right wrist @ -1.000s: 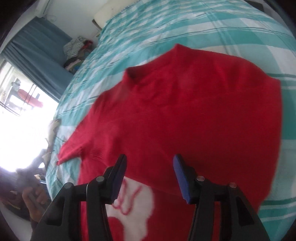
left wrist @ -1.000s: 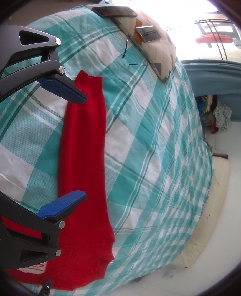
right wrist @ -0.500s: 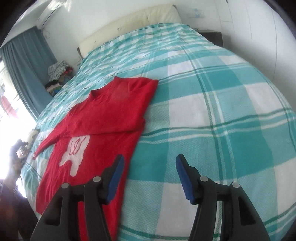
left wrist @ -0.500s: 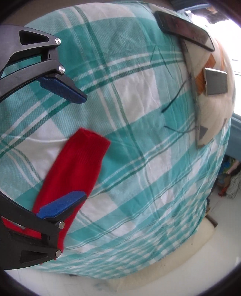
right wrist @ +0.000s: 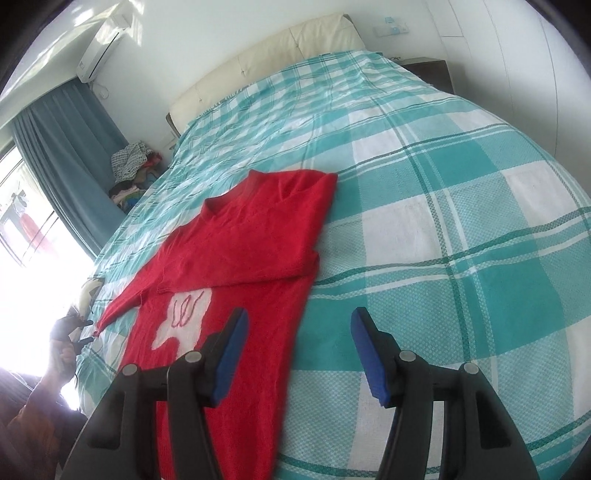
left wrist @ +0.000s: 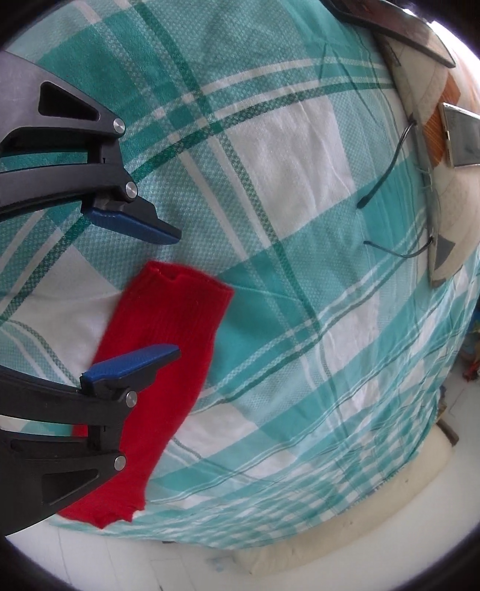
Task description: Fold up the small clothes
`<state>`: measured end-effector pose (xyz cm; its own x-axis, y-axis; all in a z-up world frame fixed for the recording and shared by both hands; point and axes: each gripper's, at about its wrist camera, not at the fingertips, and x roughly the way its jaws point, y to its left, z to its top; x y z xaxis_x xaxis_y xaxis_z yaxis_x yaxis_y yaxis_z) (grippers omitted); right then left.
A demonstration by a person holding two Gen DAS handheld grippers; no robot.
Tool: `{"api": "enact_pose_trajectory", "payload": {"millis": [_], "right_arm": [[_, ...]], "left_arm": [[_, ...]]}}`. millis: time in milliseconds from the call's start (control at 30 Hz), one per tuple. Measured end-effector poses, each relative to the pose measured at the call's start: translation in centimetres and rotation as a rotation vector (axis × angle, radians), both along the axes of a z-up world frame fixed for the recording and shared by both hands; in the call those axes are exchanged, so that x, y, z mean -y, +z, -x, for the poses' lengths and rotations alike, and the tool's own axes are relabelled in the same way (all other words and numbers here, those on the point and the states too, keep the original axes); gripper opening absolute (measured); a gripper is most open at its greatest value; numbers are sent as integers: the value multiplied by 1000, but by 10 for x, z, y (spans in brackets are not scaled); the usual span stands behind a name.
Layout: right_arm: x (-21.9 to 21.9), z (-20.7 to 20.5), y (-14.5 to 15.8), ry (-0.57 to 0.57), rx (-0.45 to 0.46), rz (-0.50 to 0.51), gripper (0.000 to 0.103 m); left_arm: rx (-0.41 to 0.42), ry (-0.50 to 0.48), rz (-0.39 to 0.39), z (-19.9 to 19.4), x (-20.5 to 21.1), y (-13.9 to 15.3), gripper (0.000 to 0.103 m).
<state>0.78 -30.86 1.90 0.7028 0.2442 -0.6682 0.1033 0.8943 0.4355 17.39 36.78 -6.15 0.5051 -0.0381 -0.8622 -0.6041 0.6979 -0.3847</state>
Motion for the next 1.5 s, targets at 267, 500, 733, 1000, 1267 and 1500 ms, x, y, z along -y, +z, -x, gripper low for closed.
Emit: {"api": "enact_pose_trajectory", "payload": {"millis": [267, 500, 733, 1000, 1267, 1500], "right_arm": [[2, -2, -1, -3, 2, -23, 58], [4, 3, 8, -12, 40, -13, 58], [18, 6, 15, -45, 67, -72, 58], [30, 16, 26, -67, 109, -76, 58], [42, 19, 30, -87, 125, -81, 58], [49, 23, 30, -119, 119, -96, 60]], "left_arm": [[-72, -49, -75, -10, 9, -10, 3], [110, -143, -334, -12, 78, 76, 2], [354, -583, -438, -53, 272, 186, 2], [411, -960, -442, -57, 468, 181, 2], [219, -1048, -449, -56, 532, 97, 50], [234, -900, -481, -31, 425, 108, 99]]}}
